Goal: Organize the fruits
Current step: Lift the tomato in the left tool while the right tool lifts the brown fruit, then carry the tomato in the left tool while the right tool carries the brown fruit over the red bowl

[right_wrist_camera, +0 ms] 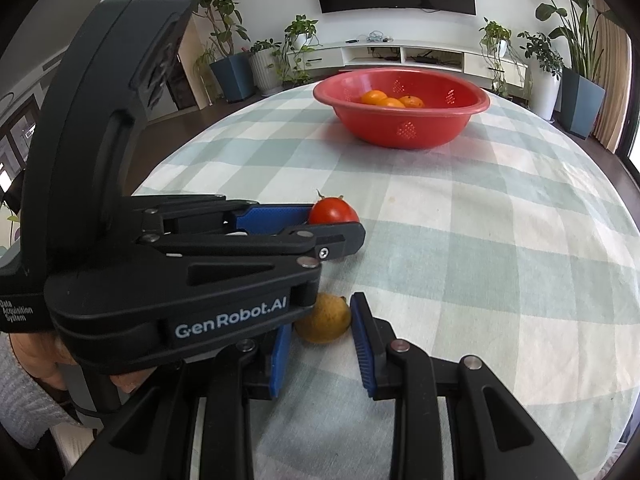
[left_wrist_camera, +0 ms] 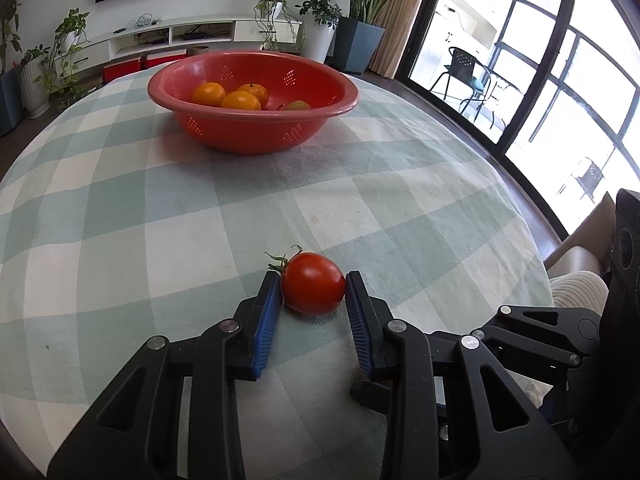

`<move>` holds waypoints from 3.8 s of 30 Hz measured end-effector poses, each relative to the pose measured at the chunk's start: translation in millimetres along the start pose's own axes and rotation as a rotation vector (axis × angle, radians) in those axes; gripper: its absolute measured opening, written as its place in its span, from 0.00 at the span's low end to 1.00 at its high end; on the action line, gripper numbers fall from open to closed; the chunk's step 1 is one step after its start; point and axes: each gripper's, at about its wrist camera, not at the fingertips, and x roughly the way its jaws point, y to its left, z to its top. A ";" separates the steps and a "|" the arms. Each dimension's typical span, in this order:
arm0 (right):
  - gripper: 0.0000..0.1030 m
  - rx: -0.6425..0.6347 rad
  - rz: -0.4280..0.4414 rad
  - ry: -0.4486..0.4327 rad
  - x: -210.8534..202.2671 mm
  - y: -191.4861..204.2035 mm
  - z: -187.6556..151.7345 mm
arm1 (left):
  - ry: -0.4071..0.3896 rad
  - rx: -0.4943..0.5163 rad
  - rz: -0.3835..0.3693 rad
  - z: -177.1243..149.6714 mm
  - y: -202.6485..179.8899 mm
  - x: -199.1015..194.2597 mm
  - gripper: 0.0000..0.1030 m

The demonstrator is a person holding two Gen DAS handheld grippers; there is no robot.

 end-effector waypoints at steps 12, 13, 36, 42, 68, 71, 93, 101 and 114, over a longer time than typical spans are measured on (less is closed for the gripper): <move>0.31 0.029 0.001 -0.012 -4.3 -7.5 1.8 | -0.015 -0.017 0.005 -2.4 5.7 -7.7 0.30; 0.31 0.032 0.000 -0.013 -4.5 -8.3 1.9 | -0.015 -0.019 0.005 -2.5 6.3 -8.4 0.30; 0.31 0.144 0.019 -0.056 -16.2 -38.0 16.1 | -0.027 -0.040 0.002 2.7 9.7 -15.2 0.30; 0.31 0.161 0.029 -0.069 -19.6 -43.7 22.8 | -0.029 -0.039 0.003 5.5 9.6 -15.6 0.30; 0.31 0.193 0.039 -0.133 -26.9 -67.8 66.7 | -0.035 -0.049 -0.007 32.4 11.4 -12.4 0.30; 0.31 0.190 0.039 -0.136 -25.5 -68.7 71.3 | -0.038 -0.050 -0.004 36.9 13.0 -11.9 0.30; 0.31 0.151 0.037 -0.152 -6.5 -78.5 119.7 | -0.079 -0.091 -0.008 80.5 36.7 -16.1 0.30; 0.31 0.155 0.045 -0.144 4.3 -84.5 130.0 | -0.101 -0.074 -0.017 97.4 38.3 -15.3 0.30; 0.31 0.167 0.040 -0.129 15.1 -92.3 133.0 | -0.085 -0.052 -0.001 114.2 36.3 2.5 0.30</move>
